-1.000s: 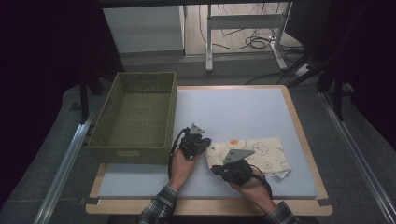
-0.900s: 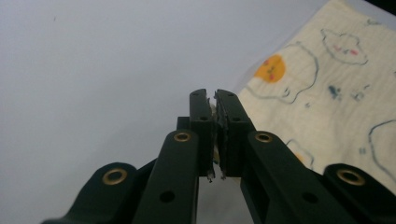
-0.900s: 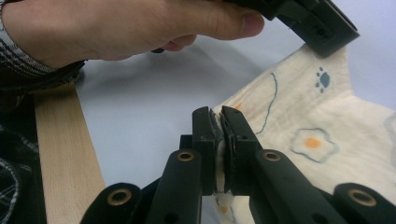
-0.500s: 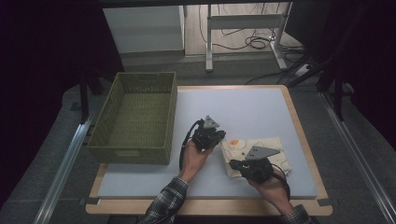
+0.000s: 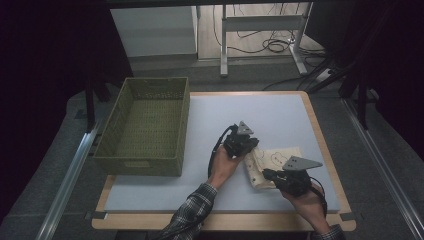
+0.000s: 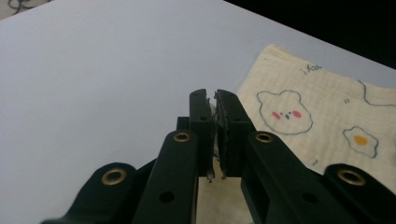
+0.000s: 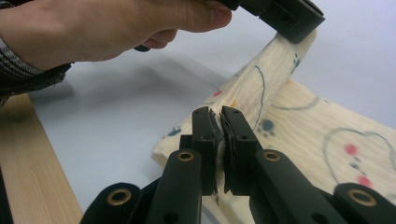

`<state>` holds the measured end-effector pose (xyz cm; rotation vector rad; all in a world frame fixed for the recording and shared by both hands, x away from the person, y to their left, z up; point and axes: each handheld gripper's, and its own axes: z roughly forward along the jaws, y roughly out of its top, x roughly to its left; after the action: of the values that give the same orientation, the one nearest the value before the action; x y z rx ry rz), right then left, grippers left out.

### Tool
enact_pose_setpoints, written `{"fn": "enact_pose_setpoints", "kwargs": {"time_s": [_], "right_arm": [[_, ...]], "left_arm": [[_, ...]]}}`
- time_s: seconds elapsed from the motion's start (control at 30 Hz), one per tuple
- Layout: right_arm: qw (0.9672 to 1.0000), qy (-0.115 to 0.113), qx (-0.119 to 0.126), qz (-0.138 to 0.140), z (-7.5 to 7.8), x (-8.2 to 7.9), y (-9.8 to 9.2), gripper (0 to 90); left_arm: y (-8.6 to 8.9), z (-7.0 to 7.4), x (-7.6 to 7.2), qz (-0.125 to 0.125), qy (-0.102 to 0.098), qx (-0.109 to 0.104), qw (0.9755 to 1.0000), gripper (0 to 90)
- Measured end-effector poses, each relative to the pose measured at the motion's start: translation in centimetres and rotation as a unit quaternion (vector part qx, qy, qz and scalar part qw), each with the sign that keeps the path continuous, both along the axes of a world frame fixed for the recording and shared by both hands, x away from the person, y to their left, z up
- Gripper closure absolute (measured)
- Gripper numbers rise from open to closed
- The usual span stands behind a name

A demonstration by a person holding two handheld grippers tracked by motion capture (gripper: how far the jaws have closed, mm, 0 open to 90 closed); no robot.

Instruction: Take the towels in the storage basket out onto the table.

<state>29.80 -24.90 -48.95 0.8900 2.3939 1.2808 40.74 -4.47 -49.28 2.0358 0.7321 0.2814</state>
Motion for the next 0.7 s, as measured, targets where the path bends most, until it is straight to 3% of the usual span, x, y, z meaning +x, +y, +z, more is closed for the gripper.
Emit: {"fn": "enact_pose_setpoints", "kwargs": {"time_s": [0.7], "right_arm": [[0.9973, 0.004, 0.003, -0.073, 0.0, -0.5, -6.7, 84.8]], "left_arm": [[-8.0, 0.5, 1.6, -0.058, -0.018, 0.018, 0.998, 85.8]]}}
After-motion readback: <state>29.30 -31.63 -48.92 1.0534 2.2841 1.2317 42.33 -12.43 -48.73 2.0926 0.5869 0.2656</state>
